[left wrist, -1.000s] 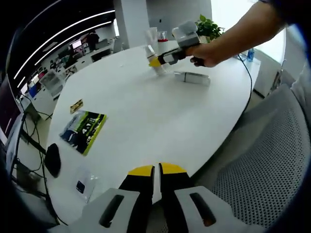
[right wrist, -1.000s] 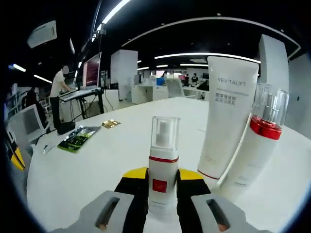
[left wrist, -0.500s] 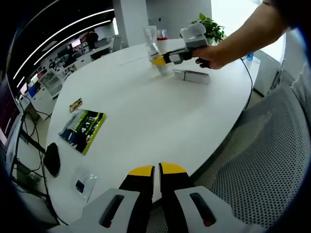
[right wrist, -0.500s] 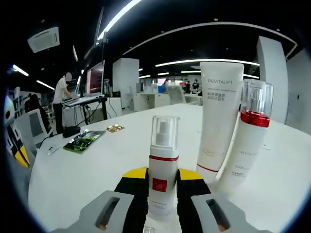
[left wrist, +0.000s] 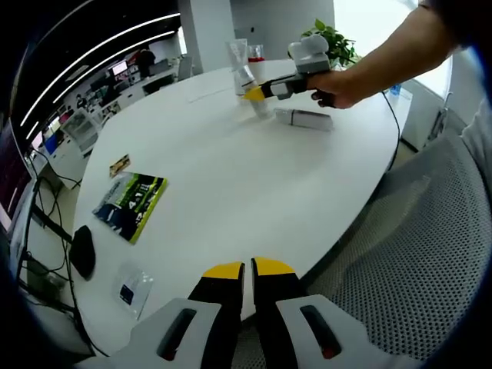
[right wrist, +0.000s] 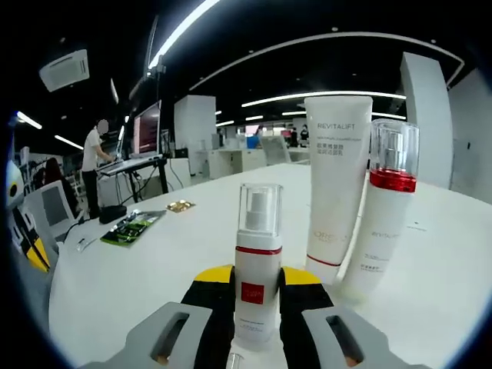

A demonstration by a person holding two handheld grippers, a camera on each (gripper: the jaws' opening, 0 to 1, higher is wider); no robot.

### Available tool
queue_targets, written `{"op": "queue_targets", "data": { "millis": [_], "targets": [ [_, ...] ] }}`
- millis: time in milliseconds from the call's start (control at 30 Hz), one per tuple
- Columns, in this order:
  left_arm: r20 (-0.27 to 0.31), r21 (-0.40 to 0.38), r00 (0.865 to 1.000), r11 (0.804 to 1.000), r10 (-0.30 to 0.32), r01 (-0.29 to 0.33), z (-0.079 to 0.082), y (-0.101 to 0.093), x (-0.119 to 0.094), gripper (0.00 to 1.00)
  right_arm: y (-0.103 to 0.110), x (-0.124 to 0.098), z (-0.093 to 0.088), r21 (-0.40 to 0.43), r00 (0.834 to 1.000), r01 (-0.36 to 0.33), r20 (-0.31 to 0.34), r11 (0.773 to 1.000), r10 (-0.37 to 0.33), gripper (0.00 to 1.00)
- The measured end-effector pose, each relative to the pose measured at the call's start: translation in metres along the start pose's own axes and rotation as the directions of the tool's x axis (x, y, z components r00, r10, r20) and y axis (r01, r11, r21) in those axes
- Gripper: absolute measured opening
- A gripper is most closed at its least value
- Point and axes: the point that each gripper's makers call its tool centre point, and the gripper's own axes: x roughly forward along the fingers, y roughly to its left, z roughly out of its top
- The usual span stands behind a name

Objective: Arrange the skincare products in the storage area until every visible bottle or jar stands upright without overlapping.

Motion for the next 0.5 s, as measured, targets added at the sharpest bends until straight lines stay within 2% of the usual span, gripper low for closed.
{"op": "queue_targets", "data": {
  "millis": [500],
  "targets": [
    [-0.004, 0.001, 1.0, 1.0, -0.004, 0.004, 0.0, -0.001, 0.0, 0.0, -0.008, -0.029, -0.01, 0.016, 0.997, 0.001, 0.071, 1.0, -0.002, 0.14]
  ]
}}
